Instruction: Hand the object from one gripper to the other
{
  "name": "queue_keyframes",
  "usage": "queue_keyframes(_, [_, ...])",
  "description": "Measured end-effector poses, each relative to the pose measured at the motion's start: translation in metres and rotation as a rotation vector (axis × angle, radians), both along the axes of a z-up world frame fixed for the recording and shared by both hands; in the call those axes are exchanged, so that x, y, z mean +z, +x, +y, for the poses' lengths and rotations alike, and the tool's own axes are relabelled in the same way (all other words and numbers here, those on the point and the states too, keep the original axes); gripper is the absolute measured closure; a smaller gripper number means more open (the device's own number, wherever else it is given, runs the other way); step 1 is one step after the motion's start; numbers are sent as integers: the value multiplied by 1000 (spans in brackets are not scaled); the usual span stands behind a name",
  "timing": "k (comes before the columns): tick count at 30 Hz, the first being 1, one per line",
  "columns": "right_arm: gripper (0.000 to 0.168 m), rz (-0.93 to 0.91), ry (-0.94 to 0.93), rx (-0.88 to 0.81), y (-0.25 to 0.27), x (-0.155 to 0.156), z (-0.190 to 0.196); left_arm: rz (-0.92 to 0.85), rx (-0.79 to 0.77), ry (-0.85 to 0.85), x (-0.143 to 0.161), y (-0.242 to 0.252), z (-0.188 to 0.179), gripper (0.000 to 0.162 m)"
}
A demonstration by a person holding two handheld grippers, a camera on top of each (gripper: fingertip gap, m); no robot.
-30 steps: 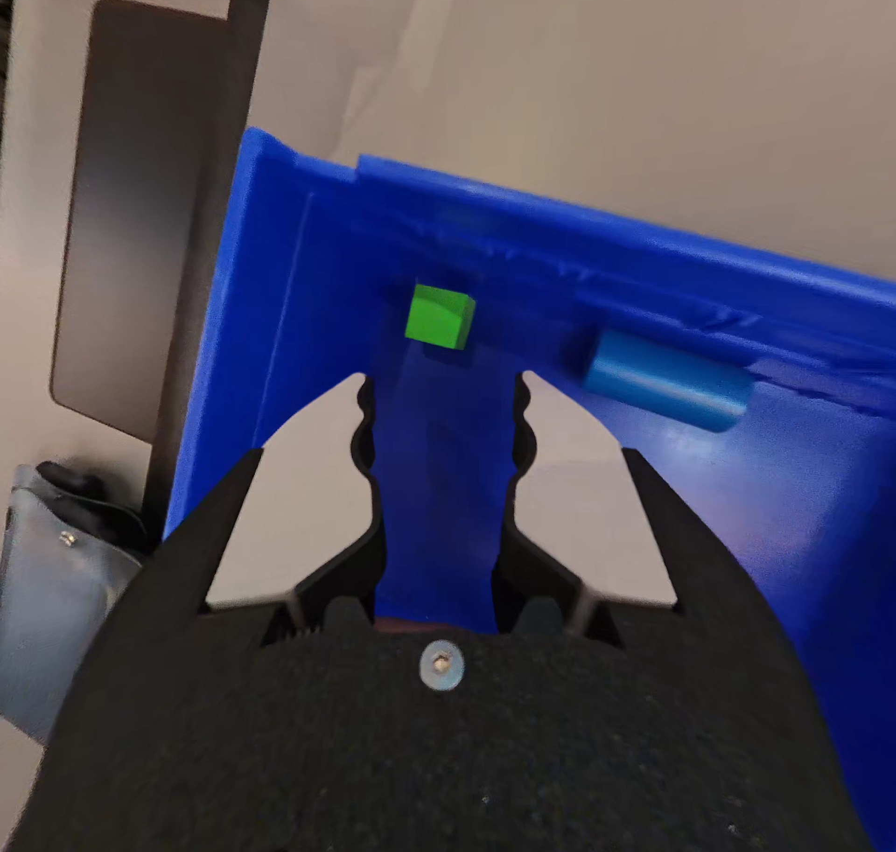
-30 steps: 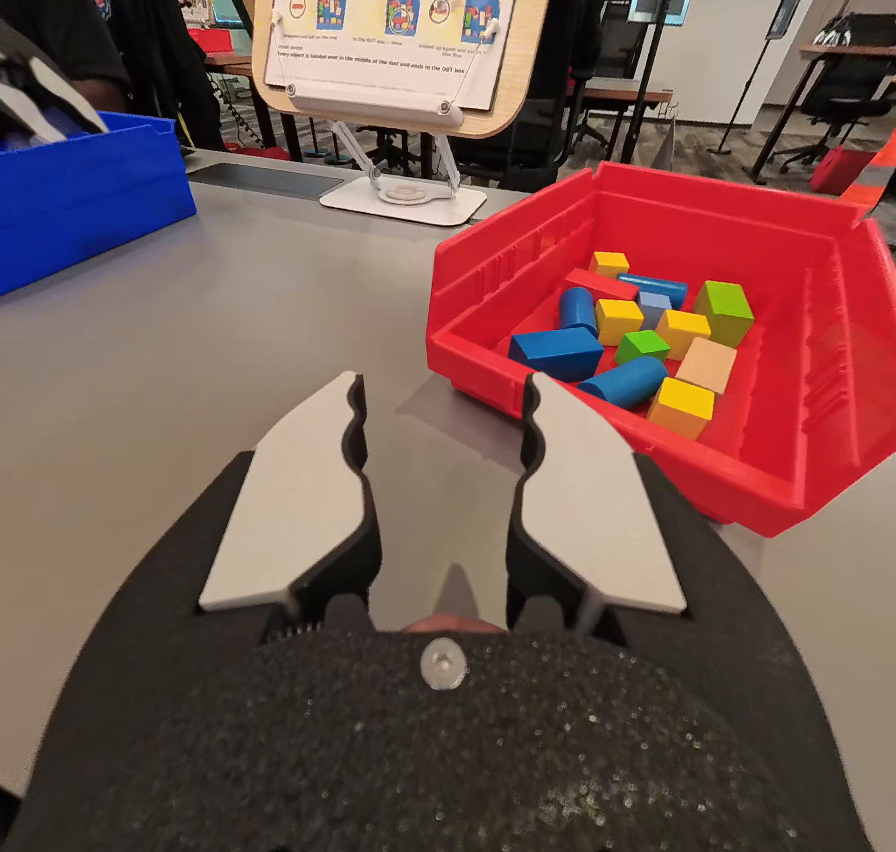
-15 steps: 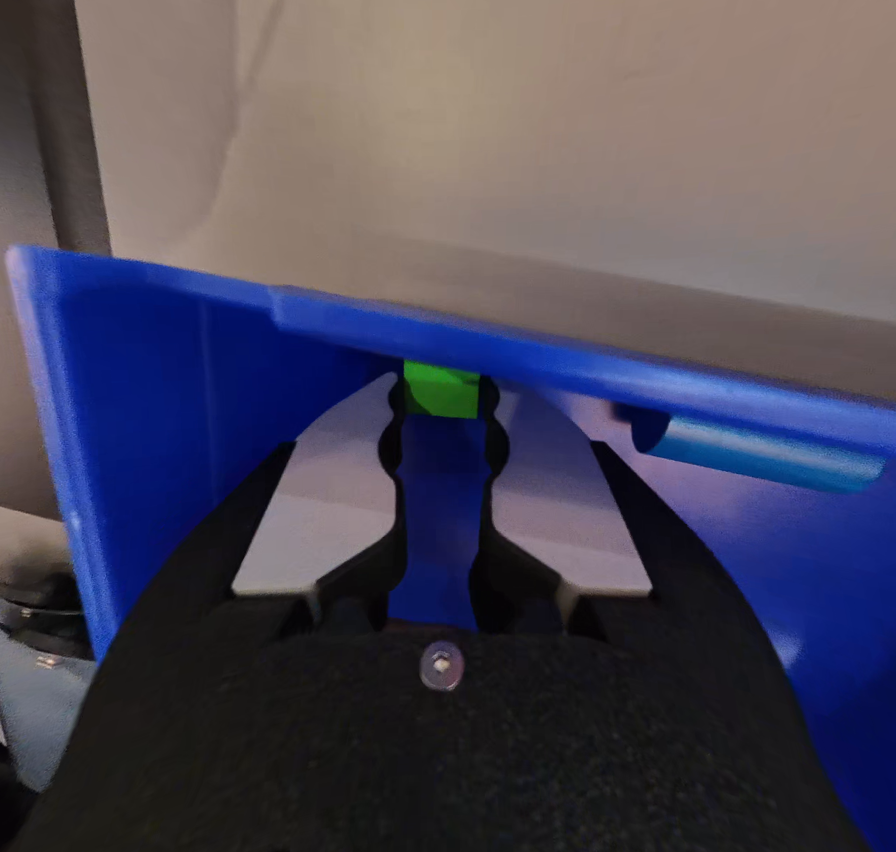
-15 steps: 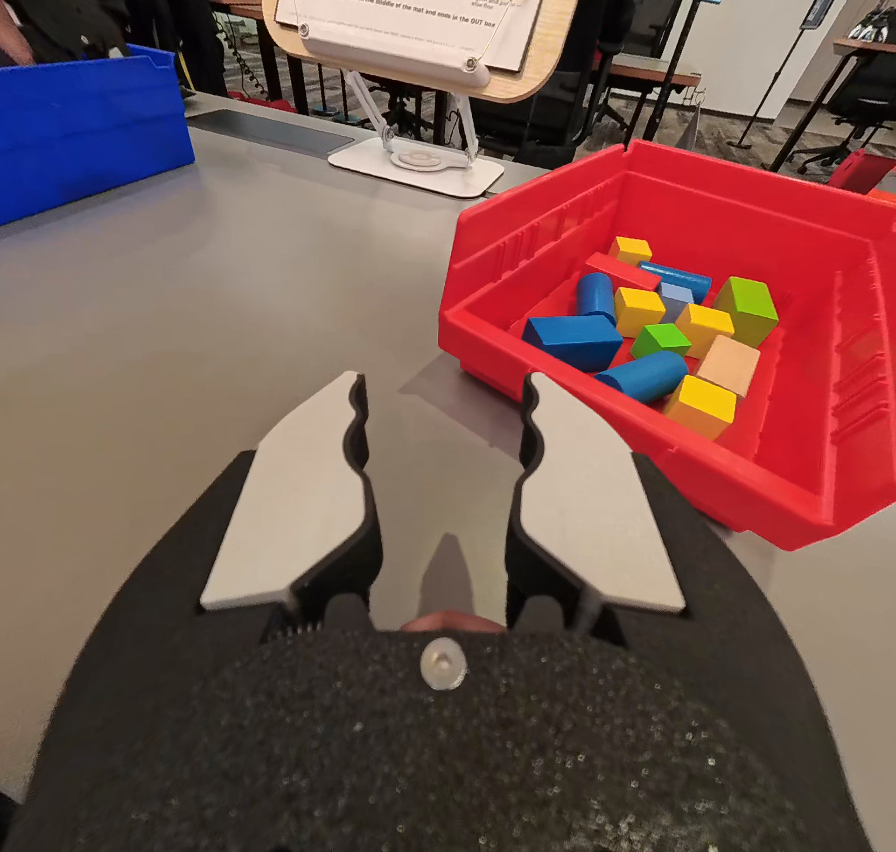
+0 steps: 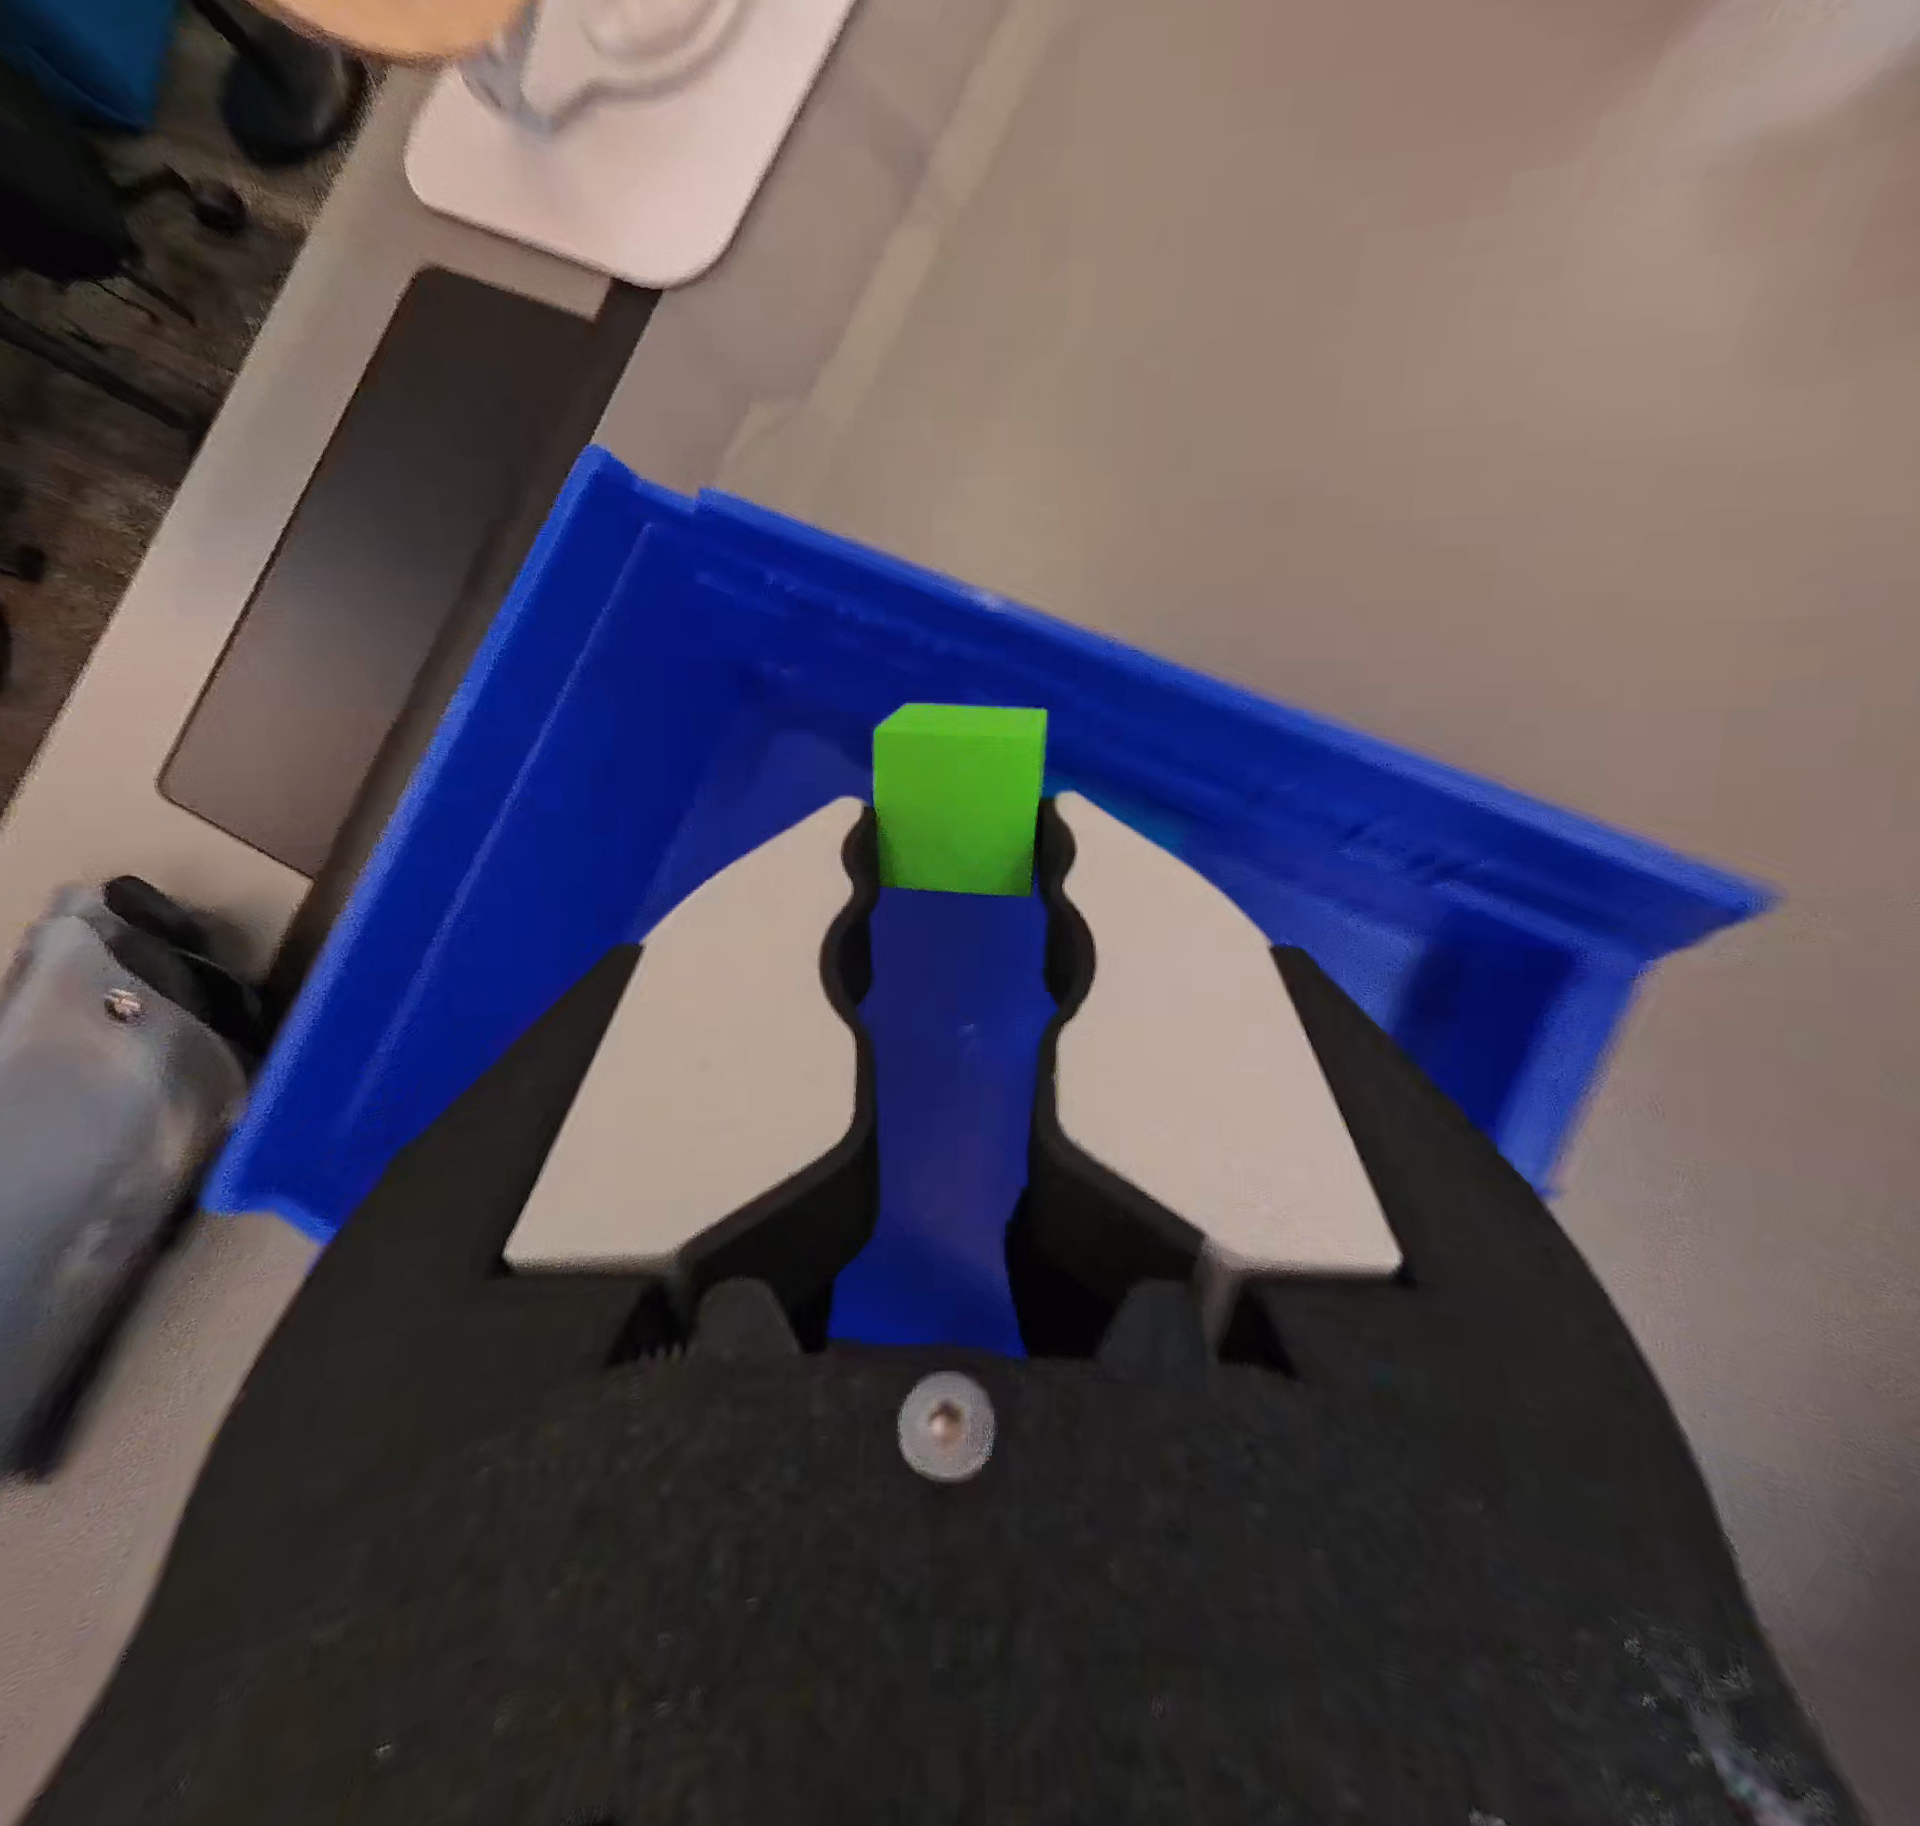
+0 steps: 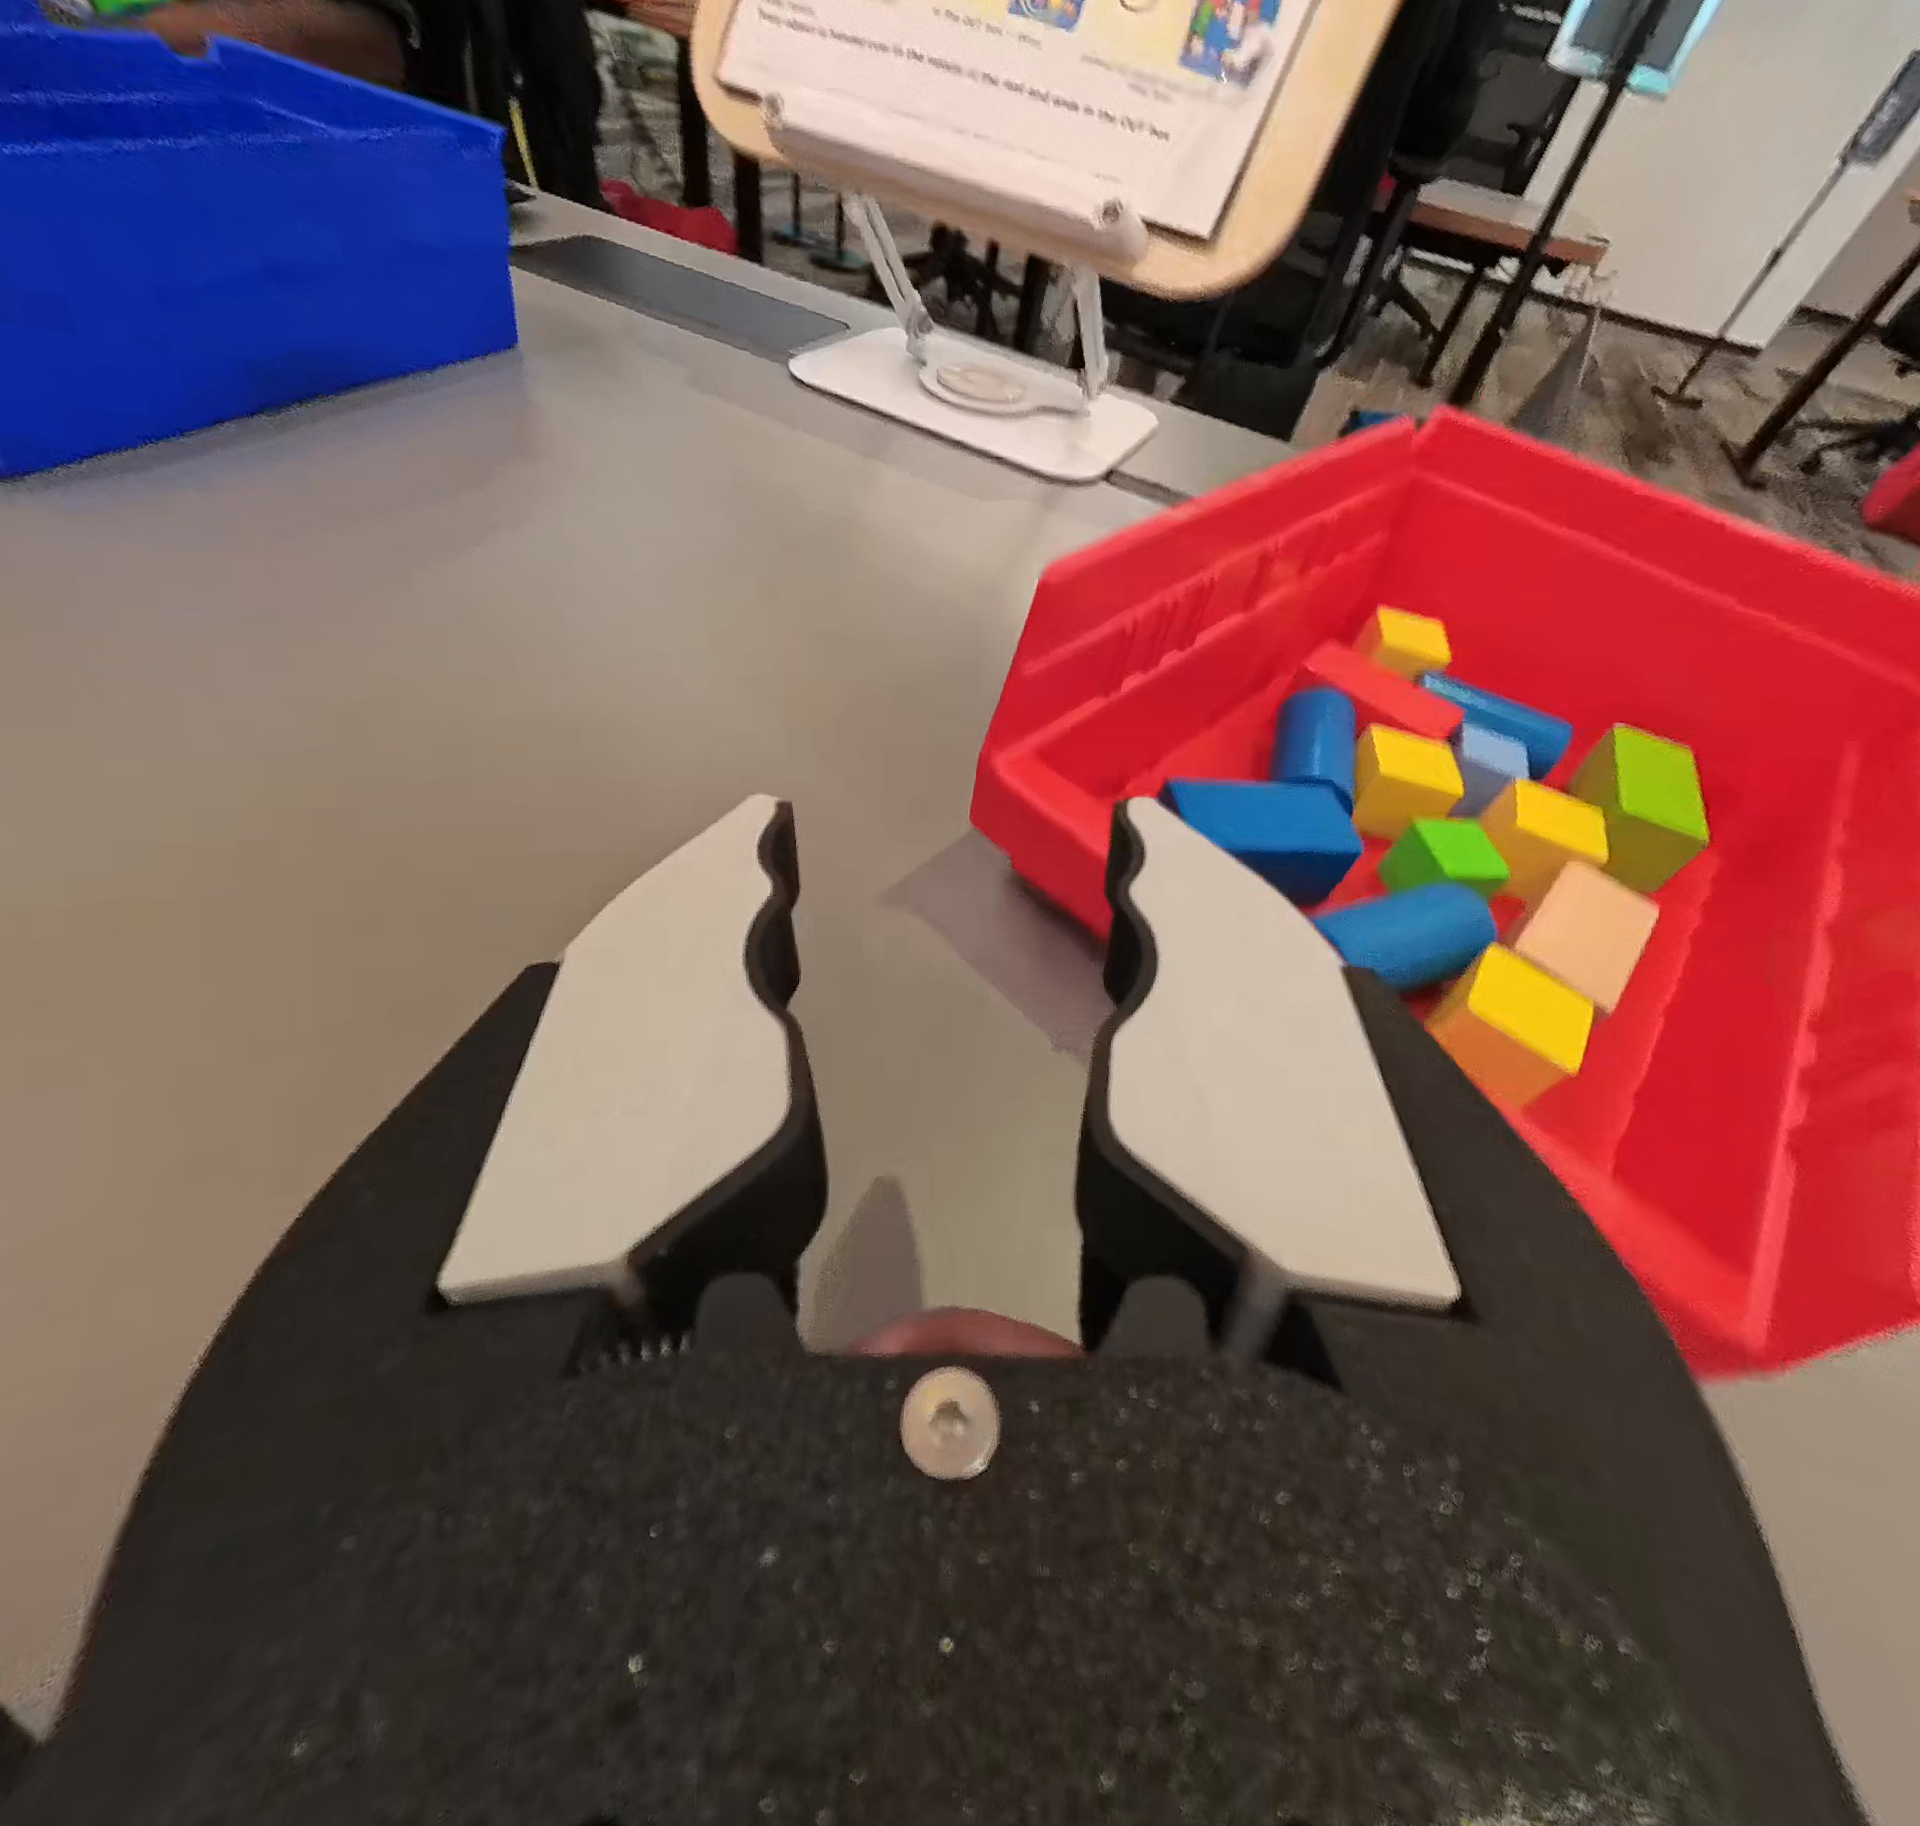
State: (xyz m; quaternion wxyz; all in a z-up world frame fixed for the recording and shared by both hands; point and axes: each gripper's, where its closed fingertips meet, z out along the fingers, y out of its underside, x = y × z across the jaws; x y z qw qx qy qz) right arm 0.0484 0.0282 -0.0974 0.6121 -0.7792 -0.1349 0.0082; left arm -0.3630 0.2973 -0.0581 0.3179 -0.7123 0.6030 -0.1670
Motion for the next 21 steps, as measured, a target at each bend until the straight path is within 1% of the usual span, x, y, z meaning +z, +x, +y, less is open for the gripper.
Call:
queue_keyframes(2, [113,-6,30,57,-7,17,10,-153,43,-115,18,7,-32,133])
queue_keyframes(4, [113,-10,64,137,-20,36,24,-309,48,-238,37,23,-67,133])
queue_keyframes(6, [113,-11,86,251,-43,54,39,-464,53,-310,57,47,-97,133])
queue_keyframes(8, [113,-29,94,391,-74,66,55,-609,68,-416,77,75,-124,133])
queue_keyframes(9, [110,-34,87,449,-89,69,64,-680,87,-491,85,90,-134,133])
queue_keyframes(10, [100,-28,94,483,-103,76,75,-756,86,-586,94,105,-146,133])
queue_keyframes(11, [98,-7,116,516,-117,86,85,-824,82,-688,101,120,-156,133])
queue_keyframes(12, [103,26,129,570,-132,96,92,-880,88,-783,106,133,-164,133])
queue_keyframes(14, [104,44,109,692,-166,109,99,-960,107,-957,108,155,-175,134])
queue_keyframes(17, [104,-67,175,799,-200,116,99,-1045,106,-1190,104,175,-191,134])
queue_keyframes(19, [107,-99,179,843,-214,112,93,-1026,109,-1270,91,184,-201,134])
queue_keyframes(21, [113,-111,190,898,-224,107,81,-1011,118,-1305,80,189,-205,134])
